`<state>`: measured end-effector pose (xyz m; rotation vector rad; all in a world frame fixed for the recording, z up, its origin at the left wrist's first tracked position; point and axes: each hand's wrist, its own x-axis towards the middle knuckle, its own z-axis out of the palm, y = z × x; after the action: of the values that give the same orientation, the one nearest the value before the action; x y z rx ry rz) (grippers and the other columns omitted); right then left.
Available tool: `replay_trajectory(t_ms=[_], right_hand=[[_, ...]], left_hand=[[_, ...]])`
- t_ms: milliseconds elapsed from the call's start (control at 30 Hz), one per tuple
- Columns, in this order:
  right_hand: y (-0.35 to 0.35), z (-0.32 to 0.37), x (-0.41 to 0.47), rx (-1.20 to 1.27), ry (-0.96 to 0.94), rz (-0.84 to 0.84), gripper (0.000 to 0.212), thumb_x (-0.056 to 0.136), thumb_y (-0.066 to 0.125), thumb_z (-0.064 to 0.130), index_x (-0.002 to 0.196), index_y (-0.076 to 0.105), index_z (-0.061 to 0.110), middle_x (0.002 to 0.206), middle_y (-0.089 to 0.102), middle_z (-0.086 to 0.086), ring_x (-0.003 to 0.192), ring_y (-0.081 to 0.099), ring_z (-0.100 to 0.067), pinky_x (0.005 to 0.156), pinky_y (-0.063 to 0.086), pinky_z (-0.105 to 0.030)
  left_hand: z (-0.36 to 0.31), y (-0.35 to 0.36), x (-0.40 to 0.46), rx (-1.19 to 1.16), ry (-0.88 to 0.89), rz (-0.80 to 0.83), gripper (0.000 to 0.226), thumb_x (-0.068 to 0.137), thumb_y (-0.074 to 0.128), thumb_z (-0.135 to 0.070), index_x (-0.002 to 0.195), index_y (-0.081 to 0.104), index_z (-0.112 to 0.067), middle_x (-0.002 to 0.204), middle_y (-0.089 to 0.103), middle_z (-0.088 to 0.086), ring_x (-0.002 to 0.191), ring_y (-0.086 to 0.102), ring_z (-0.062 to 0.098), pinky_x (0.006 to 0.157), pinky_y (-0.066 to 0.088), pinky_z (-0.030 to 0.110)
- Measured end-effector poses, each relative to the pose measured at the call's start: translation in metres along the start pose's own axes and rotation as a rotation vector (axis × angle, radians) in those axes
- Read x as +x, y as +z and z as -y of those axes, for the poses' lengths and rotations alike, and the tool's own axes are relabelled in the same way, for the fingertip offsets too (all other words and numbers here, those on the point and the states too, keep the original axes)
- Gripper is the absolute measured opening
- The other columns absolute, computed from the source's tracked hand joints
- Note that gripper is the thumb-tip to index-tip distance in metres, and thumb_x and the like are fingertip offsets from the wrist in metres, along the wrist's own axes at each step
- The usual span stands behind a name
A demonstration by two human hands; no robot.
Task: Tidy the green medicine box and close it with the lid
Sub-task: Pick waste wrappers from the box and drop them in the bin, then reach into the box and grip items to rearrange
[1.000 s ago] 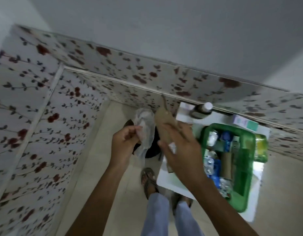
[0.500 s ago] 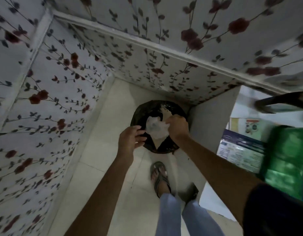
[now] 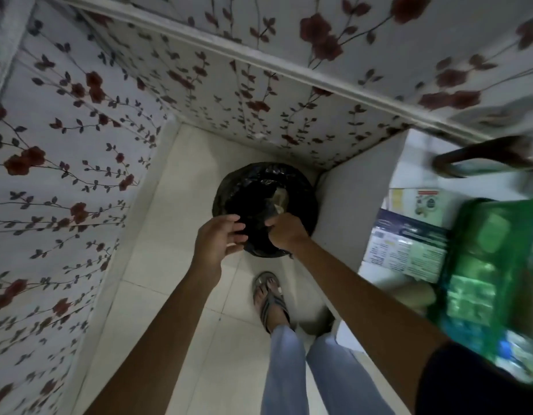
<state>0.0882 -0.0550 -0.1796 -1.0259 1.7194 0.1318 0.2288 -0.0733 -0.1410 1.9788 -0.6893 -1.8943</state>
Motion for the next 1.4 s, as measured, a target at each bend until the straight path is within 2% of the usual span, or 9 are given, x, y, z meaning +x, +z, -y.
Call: replay_trajectory(t_ms=[133, 267, 433, 667, 833, 1033, 1167, 1267, 1400], right_hand=[[-0.03, 0.009, -0.084, 0.215, -0.132, -0.12, 0.039, 0.088, 0.042, -0.002, 0.121, 0.06, 0.007, 0.131, 0.058, -0.011, 0.122, 0.052, -0.022, 0.102, 0.035, -0.022], [-0.066, -0.015, -0.173, 0.419, -0.275, -0.305, 0.028, 0.087, 0.051, -0.001, 0.108, 0.067, 0.008, 0.103, 0.072, -0.007, 0.09, 0.064, -0.009, 0.082, 0.043, -0.01], [-0.116, -0.077, -0.259, 0.771, -0.254, -0.437, 0.036, 0.086, 0.052, -0.005, 0.086, 0.068, 0.027, 0.078, 0.068, 0.003, 0.068, 0.065, -0.006, 0.07, 0.052, -0.023], [-0.162, -0.168, -0.325, 0.999, -0.134, -0.67, 0.027, 0.089, 0.046, -0.008, 0.091, 0.067, 0.008, 0.067, 0.069, 0.007, 0.061, 0.063, -0.008, 0.064, 0.054, -0.017], [-0.162, -0.219, -0.333, 0.966, -0.09, -0.704, 0.034, 0.088, 0.047, -0.006, 0.083, 0.069, 0.02, 0.065, 0.07, 0.01, 0.063, 0.064, -0.012, 0.065, 0.056, -0.02], [-0.162, -0.271, -0.33, 0.999, 0.119, -0.87, 0.027, 0.085, 0.048, -0.003, 0.085, 0.068, 0.015, 0.074, 0.067, -0.004, 0.058, 0.063, -0.01, 0.062, 0.055, -0.023], [-0.15, -0.305, -0.312, 0.759, 0.339, -0.718, 0.019, 0.083, 0.054, 0.007, 0.095, 0.069, 0.011, 0.079, 0.071, -0.009, 0.066, 0.067, -0.02, 0.078, 0.058, -0.04], [-0.137, -0.3, -0.302, 0.56, 0.275, -0.687, 0.018, 0.085, 0.057, 0.02, 0.093, 0.069, 0.01, 0.085, 0.075, -0.012, 0.075, 0.07, -0.027, 0.08, 0.055, -0.041], [-0.142, -0.285, -0.299, 0.609, 0.176, -0.931, 0.015, 0.087, 0.053, 0.014, 0.091, 0.067, 0.01, 0.084, 0.074, -0.011, 0.073, 0.069, -0.026, 0.073, 0.054, -0.038]], left_hand=[[-0.017, 0.022, -0.036, -0.03, 0.054, 0.047, 0.022, 0.091, 0.043, -0.01, 0.106, 0.059, -0.007, 0.095, 0.065, 0.01, 0.078, 0.063, 0.023, 0.073, 0.052, 0.033], [-0.027, 0.046, -0.086, -0.011, 0.134, 0.076, 0.022, 0.092, 0.043, -0.009, 0.105, 0.06, -0.006, 0.094, 0.066, 0.01, 0.077, 0.063, 0.022, 0.068, 0.052, 0.029], [-0.013, 0.087, -0.149, 0.245, 0.287, 0.184, 0.016, 0.089, 0.051, -0.008, 0.095, 0.063, -0.017, 0.09, 0.067, 0.003, 0.08, 0.062, 0.019, 0.074, 0.051, 0.029], [0.036, 0.165, -0.178, 1.319, 0.926, 0.189, 0.035, 0.066, 0.073, -0.013, 0.099, 0.062, -0.004, 0.094, 0.065, 0.019, 0.087, 0.06, 0.04, 0.069, 0.052, 0.042], [0.054, 0.198, -0.172, 1.75, 0.829, 0.049, 0.044, 0.049, 0.084, -0.028, 0.082, 0.058, -0.012, 0.079, 0.063, 0.008, 0.074, 0.061, 0.029, 0.056, 0.048, 0.032], [0.044, 0.2, -0.184, 1.283, 0.648, 0.035, 0.03, 0.077, 0.066, -0.025, 0.094, 0.057, -0.003, 0.094, 0.064, 0.02, 0.087, 0.06, 0.037, 0.064, 0.042, 0.034], [0.025, 0.205, -0.221, 0.862, 0.547, -0.152, 0.027, 0.079, 0.068, -0.028, 0.096, 0.059, -0.009, 0.082, 0.064, 0.004, 0.076, 0.057, 0.022, 0.061, 0.039, 0.026], [0.014, 0.219, -0.243, 0.664, 0.536, -0.143, 0.026, 0.078, 0.069, -0.031, 0.097, 0.061, -0.015, 0.077, 0.061, -0.011, 0.071, 0.058, 0.009, 0.061, 0.042, 0.016], [0.004, 0.247, -0.253, 0.656, 0.583, 0.037, 0.024, 0.076, 0.069, -0.036, 0.093, 0.064, -0.021, 0.08, 0.065, -0.011, 0.069, 0.059, -0.002, 0.06, 0.045, 0.01]])
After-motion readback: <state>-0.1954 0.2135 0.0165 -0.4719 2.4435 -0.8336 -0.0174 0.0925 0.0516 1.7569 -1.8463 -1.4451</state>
